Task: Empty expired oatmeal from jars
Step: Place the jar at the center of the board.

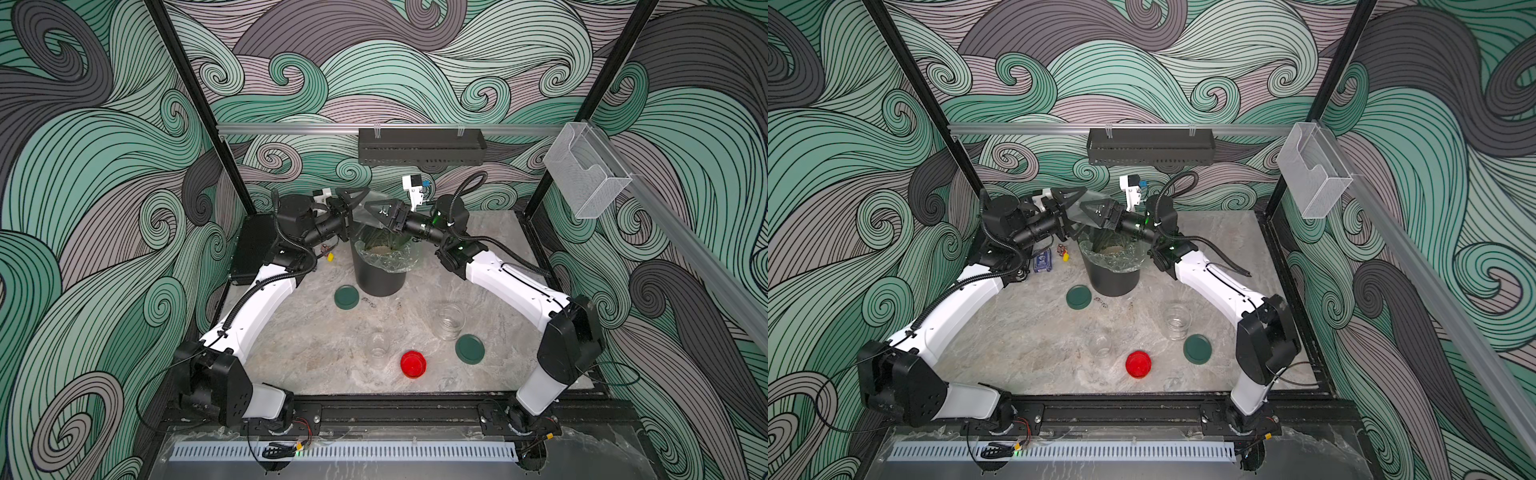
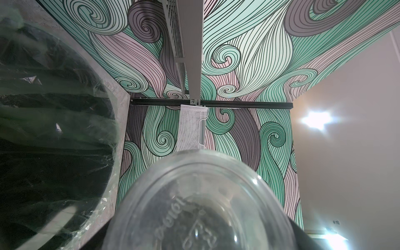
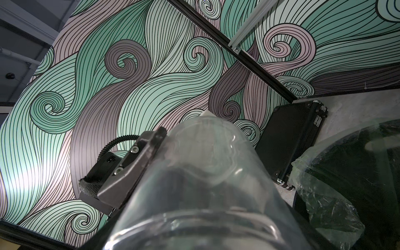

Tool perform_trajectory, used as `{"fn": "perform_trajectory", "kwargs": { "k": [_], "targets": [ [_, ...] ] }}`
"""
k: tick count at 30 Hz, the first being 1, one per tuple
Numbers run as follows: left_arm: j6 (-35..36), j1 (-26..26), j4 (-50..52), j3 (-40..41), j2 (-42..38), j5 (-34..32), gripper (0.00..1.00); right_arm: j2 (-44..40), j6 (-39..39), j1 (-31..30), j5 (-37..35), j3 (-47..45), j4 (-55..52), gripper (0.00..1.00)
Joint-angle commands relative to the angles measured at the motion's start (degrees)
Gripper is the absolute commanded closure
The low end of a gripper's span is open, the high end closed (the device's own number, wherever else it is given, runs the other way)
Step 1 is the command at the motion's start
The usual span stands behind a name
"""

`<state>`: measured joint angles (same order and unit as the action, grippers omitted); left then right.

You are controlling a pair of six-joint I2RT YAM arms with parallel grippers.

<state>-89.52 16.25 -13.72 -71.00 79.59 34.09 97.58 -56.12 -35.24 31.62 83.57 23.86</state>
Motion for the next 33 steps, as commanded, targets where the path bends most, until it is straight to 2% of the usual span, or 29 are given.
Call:
{"fn": "perform_trajectory", "kwargs": {
  "k": [1, 2, 3, 7, 9, 11, 16, 22, 27, 33],
  "targets": [
    [1.0, 0.3, -3.5, -0.6, -2.6, 1.1, 1.0, 0.1, -0.2, -0.2, -0.9, 1.8, 2.4, 0.39],
    [1.2, 0.2, -3.0, -0.6, -2.7, 1.1, 1.0, 0.0, 0.0, -0.2, -1.1, 1.8, 2.1, 0.45],
    [1.4, 0.3, -2.7, -0.5, -2.9, 1.0, 0.89, -0.3, 0.4, -0.1, -1.2, 1.8, 1.6, 0.48],
    [3.3, 0.2, -1.9, 1.2, -4.5, 0.1, 0.35, -1.4, 2.1, 0.0, -2.2, 1.5, -0.6, 0.6],
    [5.9, 0.1, 0.3, 1.9, -5.9, -1.3, 0.15, -1.7, 2.3, 0.4, -2.1, 1.5, -1.1, 0.66],
    [9.4, 0.0, 3.7, 2.3, -7.7, -2.8, 0.03, -2.1, 2.7, 0.9, -2.0, 1.5, -1.7, 0.69],
    [19.4, -0.2, 14.8, 2.6, -12.2, -6.2, 0.01, -3.6, 4.8, 1.9, -2.1, 1.7, -4.5, 0.72],
    [27.5, -0.3, 21.3, 4.1, -15.6, -8.7, 0.01, -5.7, 10.2, 2.6, -2.2, 3.4, -12.3, 0.73],
    [36.7, -0.3, 29.9, 3.2, -18.3, -10.2, 0.01, -12.6, 19.9, 3.9, -4.6, 3.5, -28.7, 0.74],
    [44.7, -0.3, 36.9, 4.0, -22.0, -11.5, 0.01, -25.0, 32.5, 4.5, -13.1, -0.4, -50.3, 0.73]
  ]
}}
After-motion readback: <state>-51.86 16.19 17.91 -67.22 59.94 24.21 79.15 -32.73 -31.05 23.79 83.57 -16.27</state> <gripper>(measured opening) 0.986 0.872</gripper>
